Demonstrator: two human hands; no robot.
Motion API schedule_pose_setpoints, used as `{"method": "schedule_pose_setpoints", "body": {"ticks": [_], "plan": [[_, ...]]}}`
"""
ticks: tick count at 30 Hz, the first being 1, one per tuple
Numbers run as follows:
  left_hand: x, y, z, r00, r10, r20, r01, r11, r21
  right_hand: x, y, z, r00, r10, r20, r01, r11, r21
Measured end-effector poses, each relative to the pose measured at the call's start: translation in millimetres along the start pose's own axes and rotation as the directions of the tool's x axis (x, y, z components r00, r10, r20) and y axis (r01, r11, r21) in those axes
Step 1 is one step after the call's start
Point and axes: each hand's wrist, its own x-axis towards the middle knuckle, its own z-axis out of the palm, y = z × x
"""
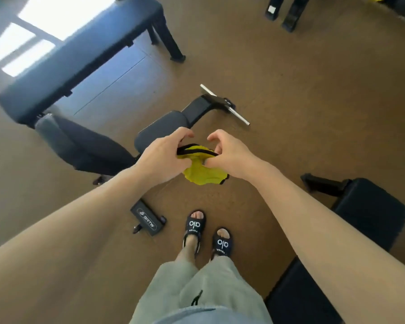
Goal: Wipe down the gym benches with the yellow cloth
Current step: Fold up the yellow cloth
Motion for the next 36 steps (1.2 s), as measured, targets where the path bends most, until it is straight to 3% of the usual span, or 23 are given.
{"method": "schedule_pose_setpoints", "body": {"ticks": [3, 10, 16, 19, 28, 33, 36], "plan": [[-31, -15, 1, 0.999, -0.048, 0.013, 0.046, 0.993, 0.108, -5, -20, 19, 0.989, -0.088, 0.123, 0.1, 0.99, -0.095], [-85, -52, -2, 0.988, -0.145, -0.057, 0.15, 0.985, 0.091, -14, -51, 64, 0.953, -0.202, 0.224, 0.246, 0.951, -0.189], [-116, -83, -22, 0.999, -0.008, -0.042, 0.019, 0.966, 0.257, -15, -73, 94, 0.933, -0.214, 0.29, 0.273, 0.945, -0.181], [-129, -106, -32, 1.0, 0.002, -0.026, 0.003, 0.979, 0.202, -13, -90, 112, 0.93, -0.222, 0.292, 0.284, 0.939, -0.192], [-177, -229, -69, 0.998, 0.066, -0.002, -0.066, 0.998, -0.005, -5, -154, 217, 0.963, -0.138, 0.232, 0.164, 0.982, -0.098], [-200, -295, -93, 0.996, 0.084, 0.026, -0.084, 0.996, -0.009, -6, -185, 285, 0.984, -0.071, 0.163, 0.066, 0.997, 0.031], [-201, -307, -115, 0.996, 0.017, 0.091, -0.026, 0.994, 0.105, -9, -190, 312, 0.99, -0.024, 0.138, 0.001, 0.987, 0.158]]}}
